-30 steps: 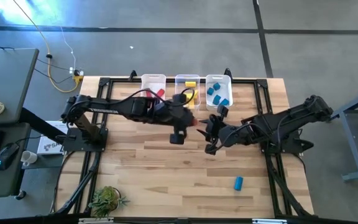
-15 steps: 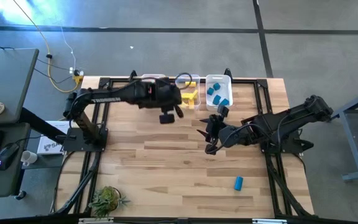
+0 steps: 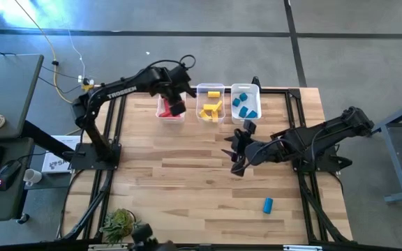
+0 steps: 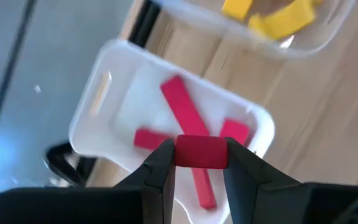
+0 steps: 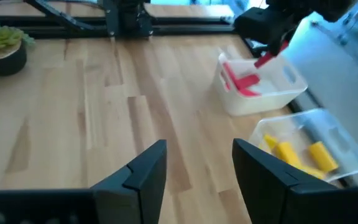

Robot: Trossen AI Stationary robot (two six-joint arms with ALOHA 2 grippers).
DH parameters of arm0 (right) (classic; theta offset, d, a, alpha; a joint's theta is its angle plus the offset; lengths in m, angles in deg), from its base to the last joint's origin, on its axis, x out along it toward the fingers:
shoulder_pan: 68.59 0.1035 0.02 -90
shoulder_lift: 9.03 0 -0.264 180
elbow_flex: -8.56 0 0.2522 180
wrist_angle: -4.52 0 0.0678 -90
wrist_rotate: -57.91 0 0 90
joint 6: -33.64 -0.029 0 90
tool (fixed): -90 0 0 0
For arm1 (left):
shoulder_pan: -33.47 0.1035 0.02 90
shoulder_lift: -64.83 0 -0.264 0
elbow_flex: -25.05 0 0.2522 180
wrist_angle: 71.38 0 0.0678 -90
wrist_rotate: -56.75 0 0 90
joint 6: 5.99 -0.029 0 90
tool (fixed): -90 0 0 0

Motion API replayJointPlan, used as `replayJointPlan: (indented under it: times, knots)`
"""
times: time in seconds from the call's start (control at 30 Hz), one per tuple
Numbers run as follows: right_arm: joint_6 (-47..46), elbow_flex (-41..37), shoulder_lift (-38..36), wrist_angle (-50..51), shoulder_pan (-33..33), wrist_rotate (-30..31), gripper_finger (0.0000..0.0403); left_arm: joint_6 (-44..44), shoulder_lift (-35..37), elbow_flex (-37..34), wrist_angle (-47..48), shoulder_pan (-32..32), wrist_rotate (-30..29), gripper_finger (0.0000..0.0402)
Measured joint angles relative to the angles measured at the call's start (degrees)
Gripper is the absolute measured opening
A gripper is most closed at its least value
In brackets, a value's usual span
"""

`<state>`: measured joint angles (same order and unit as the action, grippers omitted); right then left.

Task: Sort & place blocks by color
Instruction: Put the red block into the white bin

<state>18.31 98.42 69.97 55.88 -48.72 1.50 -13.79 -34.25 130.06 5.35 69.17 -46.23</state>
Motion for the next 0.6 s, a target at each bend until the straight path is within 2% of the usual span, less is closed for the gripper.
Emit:
replayJointPlan:
  times: [0.23,0.4,0.6]
  knots:
    - [-8.78,-0.04,0.2,5.3,0.02,-4.76,0.017,4.04,-2.47,-2.65,-0.22,3.77,0.57,0.0077]
    - [-16.97,-0.04,2.45,11.57,0.21,-11.09,0.017,8.77,-4.5,-2.62,-0.32,4.78,0.59,0.0079]
    - [-24.6,-0.09,6.88,20.21,1.64,-15.51,0.017,11.26,-6.47,-2.61,0.27,5.16,1.43,0.0102]
